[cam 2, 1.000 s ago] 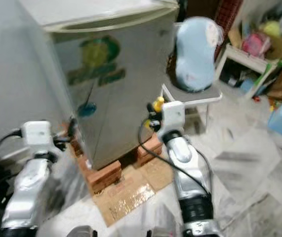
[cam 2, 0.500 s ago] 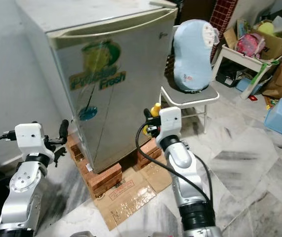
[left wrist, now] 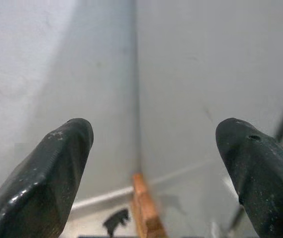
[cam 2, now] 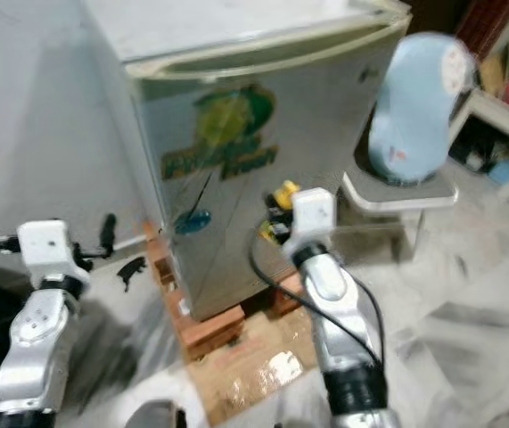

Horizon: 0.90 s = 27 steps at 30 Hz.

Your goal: Restocking fridge

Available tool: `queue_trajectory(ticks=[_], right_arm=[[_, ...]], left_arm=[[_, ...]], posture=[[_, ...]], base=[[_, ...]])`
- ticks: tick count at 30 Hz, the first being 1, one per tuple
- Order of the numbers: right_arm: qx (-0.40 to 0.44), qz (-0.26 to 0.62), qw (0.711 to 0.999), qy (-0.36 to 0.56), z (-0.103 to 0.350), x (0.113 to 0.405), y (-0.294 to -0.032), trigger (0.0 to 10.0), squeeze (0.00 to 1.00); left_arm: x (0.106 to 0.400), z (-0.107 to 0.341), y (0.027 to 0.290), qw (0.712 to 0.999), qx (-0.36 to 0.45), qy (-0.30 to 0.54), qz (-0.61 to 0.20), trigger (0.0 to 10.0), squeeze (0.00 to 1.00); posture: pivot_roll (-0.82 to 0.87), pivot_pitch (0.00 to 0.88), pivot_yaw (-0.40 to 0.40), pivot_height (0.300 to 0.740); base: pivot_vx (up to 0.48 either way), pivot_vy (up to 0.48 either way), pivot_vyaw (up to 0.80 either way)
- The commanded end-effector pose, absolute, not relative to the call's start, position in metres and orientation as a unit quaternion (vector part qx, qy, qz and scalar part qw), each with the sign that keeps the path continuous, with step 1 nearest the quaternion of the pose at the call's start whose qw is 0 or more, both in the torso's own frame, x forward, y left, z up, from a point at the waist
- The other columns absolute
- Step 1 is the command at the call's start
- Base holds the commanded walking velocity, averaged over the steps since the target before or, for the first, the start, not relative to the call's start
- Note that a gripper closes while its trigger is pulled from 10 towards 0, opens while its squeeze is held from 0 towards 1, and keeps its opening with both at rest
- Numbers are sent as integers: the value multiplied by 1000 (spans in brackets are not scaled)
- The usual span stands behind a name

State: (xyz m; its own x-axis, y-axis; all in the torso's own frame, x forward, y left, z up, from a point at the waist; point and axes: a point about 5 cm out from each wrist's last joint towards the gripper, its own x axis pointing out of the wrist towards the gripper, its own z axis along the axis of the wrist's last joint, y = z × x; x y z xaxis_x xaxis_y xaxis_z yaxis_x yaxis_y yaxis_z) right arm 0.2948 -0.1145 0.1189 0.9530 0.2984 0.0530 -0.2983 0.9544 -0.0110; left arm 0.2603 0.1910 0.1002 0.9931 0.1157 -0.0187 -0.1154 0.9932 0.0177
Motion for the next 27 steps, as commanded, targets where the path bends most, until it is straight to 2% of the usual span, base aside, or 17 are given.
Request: queue_trajectory(ticks=[1,5,12,14,20,27], right_arm=[[-15,129,991,-34,123,296,-130,10000,0],[-16,129,991,-34,123,296,-130,10000,0],[-16,117,992,-30,124,297,-133,10000,0],[-22,113,993,-23,122,298,-135,10000,0],[-26,113,993,-27,123,298,-136,10000,0],[-30,115,993,-27,124,298,-137,10000,0]], left_arm=[[261,102,180,999,1,5,41,10000,0],[261,100,179,999,0,9,41,10000,0],[263,98,168,1000,-18,16,-18,10000,0],[264,99,166,999,-16,16,-27,10000,0],[269,100,168,1000,-7,14,-22,10000,0],[275,100,182,1000,11,7,15,10000,0]], posture=[[27,27,-41,740],[28,29,-44,740],[22,34,-45,740],[22,34,-45,740],[15,38,-47,740],[8,46,-53,740]], base=[[0,0,0],[0,0,0],[0,0,0],[0,0,-800],[0,0,-706],[0,0,0]])
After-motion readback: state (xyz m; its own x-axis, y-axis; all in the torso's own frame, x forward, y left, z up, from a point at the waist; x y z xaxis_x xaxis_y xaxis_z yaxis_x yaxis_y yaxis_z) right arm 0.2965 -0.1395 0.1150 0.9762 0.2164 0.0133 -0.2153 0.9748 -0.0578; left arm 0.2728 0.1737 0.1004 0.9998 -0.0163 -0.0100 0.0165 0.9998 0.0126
